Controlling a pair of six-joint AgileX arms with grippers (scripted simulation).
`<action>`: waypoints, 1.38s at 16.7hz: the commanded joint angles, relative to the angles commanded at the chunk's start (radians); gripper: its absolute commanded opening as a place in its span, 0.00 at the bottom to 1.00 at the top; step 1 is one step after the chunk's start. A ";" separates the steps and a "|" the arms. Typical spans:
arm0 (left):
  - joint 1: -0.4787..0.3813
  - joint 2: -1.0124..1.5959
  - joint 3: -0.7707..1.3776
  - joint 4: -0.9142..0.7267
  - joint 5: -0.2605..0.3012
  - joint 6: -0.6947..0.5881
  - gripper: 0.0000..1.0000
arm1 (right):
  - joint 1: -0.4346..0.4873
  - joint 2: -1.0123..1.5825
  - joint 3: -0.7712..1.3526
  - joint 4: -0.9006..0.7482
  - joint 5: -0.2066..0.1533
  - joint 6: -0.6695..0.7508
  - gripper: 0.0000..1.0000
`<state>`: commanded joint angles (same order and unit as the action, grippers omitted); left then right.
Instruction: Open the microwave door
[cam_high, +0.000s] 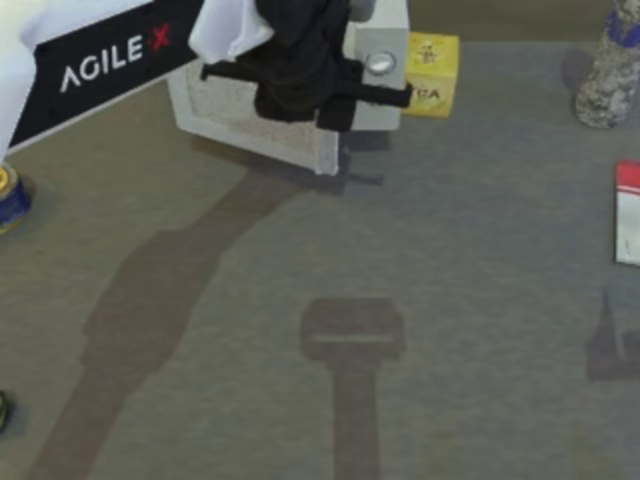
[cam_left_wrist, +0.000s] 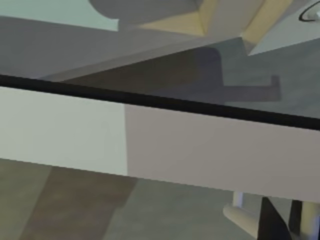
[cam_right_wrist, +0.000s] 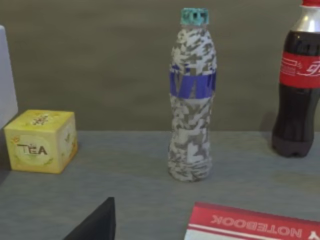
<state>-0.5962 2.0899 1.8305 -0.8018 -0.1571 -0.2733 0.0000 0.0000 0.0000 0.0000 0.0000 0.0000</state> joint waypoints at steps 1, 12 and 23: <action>0.000 0.000 0.000 0.000 0.000 0.000 0.00 | 0.000 0.000 0.000 0.000 0.000 0.000 1.00; 0.005 -0.036 -0.052 0.024 0.028 0.041 0.00 | 0.000 0.000 0.000 0.000 0.000 0.000 1.00; 0.022 -0.086 -0.128 0.056 0.060 0.108 0.00 | 0.000 0.000 0.000 0.000 0.000 0.000 1.00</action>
